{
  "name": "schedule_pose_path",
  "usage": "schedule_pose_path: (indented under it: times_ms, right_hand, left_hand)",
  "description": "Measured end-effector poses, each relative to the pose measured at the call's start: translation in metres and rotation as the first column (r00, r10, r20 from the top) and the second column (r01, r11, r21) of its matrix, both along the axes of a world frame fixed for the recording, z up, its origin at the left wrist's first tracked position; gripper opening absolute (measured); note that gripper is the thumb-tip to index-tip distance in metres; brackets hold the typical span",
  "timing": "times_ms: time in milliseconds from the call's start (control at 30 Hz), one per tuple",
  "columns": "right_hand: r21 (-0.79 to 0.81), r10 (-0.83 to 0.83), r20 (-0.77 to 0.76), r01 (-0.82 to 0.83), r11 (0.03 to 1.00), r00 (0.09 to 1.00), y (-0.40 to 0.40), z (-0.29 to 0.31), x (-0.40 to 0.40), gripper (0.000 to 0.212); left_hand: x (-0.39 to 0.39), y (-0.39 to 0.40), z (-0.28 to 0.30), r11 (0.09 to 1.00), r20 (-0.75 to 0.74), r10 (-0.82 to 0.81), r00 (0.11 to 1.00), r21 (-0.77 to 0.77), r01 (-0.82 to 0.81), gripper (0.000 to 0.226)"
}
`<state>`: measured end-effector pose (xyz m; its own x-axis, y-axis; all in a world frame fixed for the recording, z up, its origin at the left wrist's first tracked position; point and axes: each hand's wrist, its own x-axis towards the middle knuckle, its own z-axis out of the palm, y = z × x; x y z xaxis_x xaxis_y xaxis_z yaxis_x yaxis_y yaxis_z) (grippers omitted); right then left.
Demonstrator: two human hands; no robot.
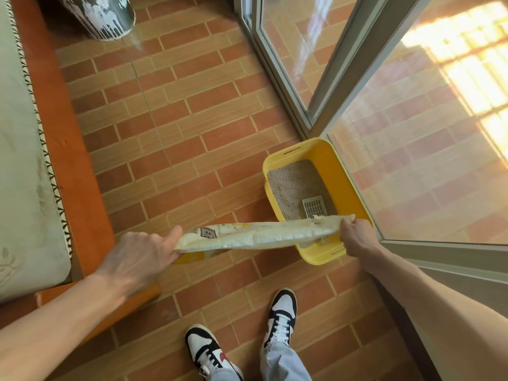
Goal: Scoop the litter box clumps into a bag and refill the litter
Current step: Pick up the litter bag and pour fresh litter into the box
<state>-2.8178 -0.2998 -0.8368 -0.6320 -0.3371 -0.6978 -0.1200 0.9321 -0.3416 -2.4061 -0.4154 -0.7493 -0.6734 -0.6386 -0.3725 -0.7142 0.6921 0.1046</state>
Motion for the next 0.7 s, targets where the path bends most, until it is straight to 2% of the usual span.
schedule_pose_path:
  times_ms: [100, 300, 700]
  right_hand:
    - [-0.014, -0.034, 0.043, 0.035, 0.999, 0.998, -0.005, 0.001, 0.002, 0.032]
    - [-0.03, -0.062, 0.019, 0.063, 0.998, 0.998, -0.008, -0.002, 0.001, 0.037]
    - [-0.012, -0.003, -0.042, 0.002, 1.0, 0.999, 0.018, 0.003, -0.002, 0.044]
  left_hand:
    - [0.0, -0.009, 0.003, 0.999, 0.019, -0.019, 1.0, -0.028, 0.019, 0.057]
    - [-0.001, -0.01, 0.006, 1.0, 0.033, -0.023, 0.999, -0.015, 0.024, 0.059]
    - [-0.008, 0.011, 0.008, 0.997, 0.028, -0.072, 0.997, -0.005, 0.072, 0.061]
